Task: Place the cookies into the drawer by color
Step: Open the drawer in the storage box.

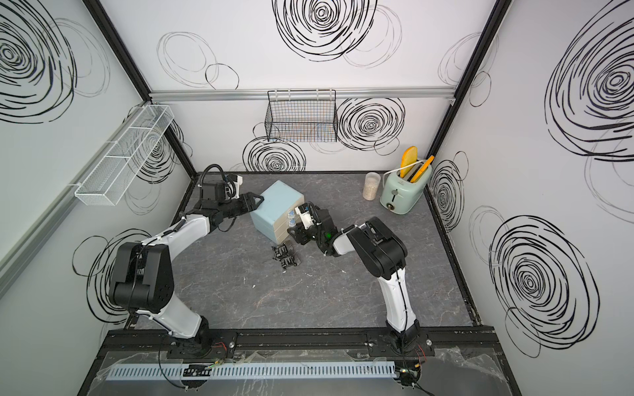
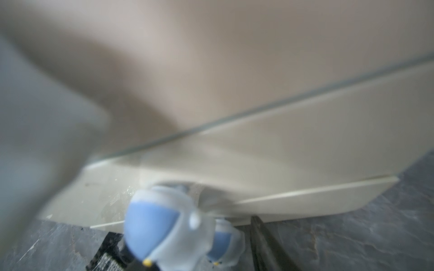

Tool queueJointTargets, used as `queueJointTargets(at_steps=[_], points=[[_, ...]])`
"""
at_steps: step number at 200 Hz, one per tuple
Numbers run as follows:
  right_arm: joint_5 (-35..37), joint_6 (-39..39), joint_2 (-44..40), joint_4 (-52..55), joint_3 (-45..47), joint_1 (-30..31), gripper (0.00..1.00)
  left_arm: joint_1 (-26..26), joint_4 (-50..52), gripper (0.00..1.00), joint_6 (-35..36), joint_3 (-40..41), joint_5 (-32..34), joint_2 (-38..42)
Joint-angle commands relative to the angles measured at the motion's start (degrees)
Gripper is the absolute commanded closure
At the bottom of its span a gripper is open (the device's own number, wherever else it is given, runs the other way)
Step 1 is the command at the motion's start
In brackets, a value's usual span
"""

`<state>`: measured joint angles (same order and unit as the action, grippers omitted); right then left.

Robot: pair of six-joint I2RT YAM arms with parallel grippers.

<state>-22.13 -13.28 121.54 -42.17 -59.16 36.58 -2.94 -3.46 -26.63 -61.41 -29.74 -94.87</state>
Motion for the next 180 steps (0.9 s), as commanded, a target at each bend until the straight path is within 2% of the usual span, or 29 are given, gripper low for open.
queueJointTargets(at_steps=[1,86,143,180], points=[[-0.24,-0.24,1.98,0.41,-1.69,0.32,0.48,-0.11,-3.46,0.4,-0.9,-0.73,-1.93,-1.18],[-0.04,-0.34,3.18,0.88,-3.39,-1.94,0.49,-3.0,-5.34,0.47,-2.62,-3.51,-2.45,-4.74],[-0.6,-0.89,2.92,0.73,-3.28,-3.42,0.59,-5.21,-6.08,0.5,-3.73,-5.46,-2.26,-6.94],[-2.09,-0.66,2.91,0.52,-3.51,-3.79,0.59,-5.67,-6.29,0.5,-4.04,-6.98,-2.92,-8.27]])
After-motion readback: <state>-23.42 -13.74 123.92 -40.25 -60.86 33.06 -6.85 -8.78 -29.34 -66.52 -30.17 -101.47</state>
